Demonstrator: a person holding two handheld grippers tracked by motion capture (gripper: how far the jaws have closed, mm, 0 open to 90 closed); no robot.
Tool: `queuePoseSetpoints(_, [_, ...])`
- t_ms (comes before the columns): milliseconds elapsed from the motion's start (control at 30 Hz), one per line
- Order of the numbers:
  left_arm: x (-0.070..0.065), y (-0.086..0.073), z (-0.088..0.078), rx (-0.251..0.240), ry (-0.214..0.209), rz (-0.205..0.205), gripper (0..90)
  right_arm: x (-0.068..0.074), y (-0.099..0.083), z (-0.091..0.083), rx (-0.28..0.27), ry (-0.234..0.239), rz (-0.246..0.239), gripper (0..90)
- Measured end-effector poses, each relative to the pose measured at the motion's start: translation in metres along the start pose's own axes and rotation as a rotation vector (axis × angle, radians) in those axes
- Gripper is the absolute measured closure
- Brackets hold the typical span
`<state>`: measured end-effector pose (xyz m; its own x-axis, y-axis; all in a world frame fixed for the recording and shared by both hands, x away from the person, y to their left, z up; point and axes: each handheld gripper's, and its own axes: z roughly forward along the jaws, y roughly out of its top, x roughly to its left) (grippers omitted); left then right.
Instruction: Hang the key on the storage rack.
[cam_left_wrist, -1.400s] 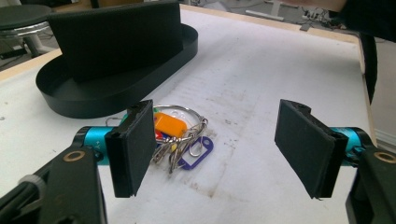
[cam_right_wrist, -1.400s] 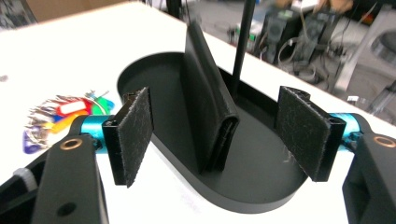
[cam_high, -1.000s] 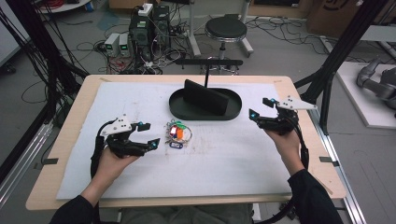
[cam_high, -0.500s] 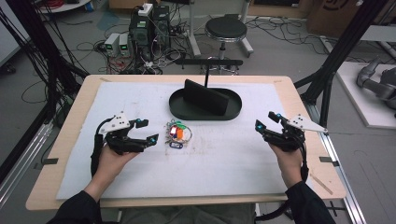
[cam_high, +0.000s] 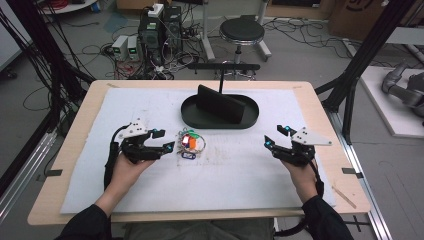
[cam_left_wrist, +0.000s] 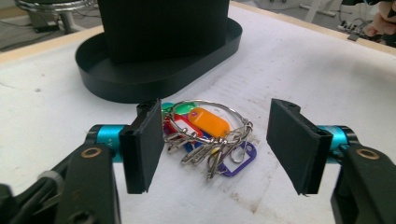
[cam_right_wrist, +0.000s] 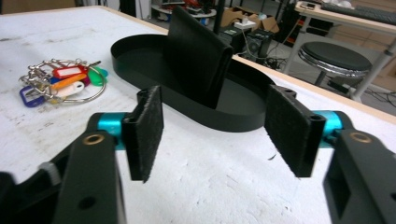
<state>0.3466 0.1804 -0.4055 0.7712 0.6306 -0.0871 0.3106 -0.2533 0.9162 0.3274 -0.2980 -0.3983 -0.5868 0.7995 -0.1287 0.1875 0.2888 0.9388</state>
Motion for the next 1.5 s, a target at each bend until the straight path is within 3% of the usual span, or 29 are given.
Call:
queuePoseSetpoints(133, [0.005,-0.001,0.008,0.013,0.002,-0.065,42.6,0.001,0.000,0.002,-0.006,0.013,-0.002,39.7])
queuePoseSetpoints(300, [0.011,0.003,0.016,0.030,0.009,-0.081,43.0,0.000,-0.001,0.004,-0.002,0.023,-0.006,38.1])
queuePoseSetpoints(633, [0.019,0.027,0.047,0.046,-0.052,-0.039,52.4,0.001,-0.001,0.008,0.021,0.052,-0.015,38.4])
queuePoseSetpoints(900, [0.026,0.034,0.079,0.112,-0.070,-0.009,60.5,-0.002,-0.002,0.008,0.033,0.075,0.010,39.4])
queuePoseSetpoints(1000, [0.028,0.036,0.090,0.150,-0.074,0.007,63.1,-0.001,-0.002,0.008,0.031,0.073,-0.001,39.3])
queuePoseSetpoints(1067, [0.027,0.035,0.096,0.158,-0.061,0.035,63.3,-0.001,-0.002,0.009,0.035,0.076,0.000,39.4])
queuePoseSetpoints(1167, [0.029,0.033,0.106,0.221,-0.058,0.052,64.6,-0.001,-0.002,0.008,0.035,0.078,-0.004,39.3])
queuePoseSetpoints(1500, [0.034,0.031,0.125,0.337,-0.017,0.101,71.4,-0.001,-0.002,0.008,0.038,0.082,-0.007,39.8])
